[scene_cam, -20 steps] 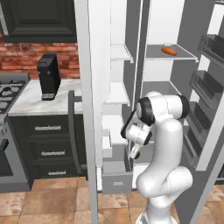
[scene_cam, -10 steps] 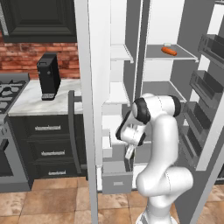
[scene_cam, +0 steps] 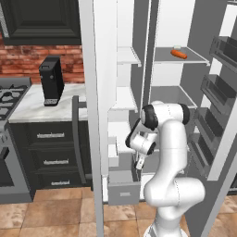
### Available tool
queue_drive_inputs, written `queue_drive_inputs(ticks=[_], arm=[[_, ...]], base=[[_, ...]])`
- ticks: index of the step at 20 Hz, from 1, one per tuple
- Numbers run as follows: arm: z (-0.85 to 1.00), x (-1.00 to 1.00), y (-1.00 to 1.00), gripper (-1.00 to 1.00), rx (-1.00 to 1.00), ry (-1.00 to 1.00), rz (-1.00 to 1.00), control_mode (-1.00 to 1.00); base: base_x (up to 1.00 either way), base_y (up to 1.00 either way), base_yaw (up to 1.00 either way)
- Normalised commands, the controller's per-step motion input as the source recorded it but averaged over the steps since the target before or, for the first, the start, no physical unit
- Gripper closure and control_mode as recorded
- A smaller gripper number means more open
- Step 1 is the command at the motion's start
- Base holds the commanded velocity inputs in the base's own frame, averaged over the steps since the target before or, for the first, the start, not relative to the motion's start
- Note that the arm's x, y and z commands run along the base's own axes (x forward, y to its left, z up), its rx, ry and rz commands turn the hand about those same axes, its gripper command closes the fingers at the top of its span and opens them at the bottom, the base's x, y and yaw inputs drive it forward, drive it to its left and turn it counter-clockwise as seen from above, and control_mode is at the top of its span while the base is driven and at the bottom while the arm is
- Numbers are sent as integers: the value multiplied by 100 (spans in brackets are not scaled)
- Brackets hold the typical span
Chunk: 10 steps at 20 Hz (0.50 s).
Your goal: Take the lime and carrot from the fridge shelf and place them in the freezer drawer to begin freezing them.
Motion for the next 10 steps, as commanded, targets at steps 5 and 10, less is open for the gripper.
queue_drive_inputs(ticks=[5,10], arm=[[-25,19,-2,100,4,0,8,-100],[-36,48,26,100,0,0,6,-100]], base=[[0,0,0],[0,0,0]])
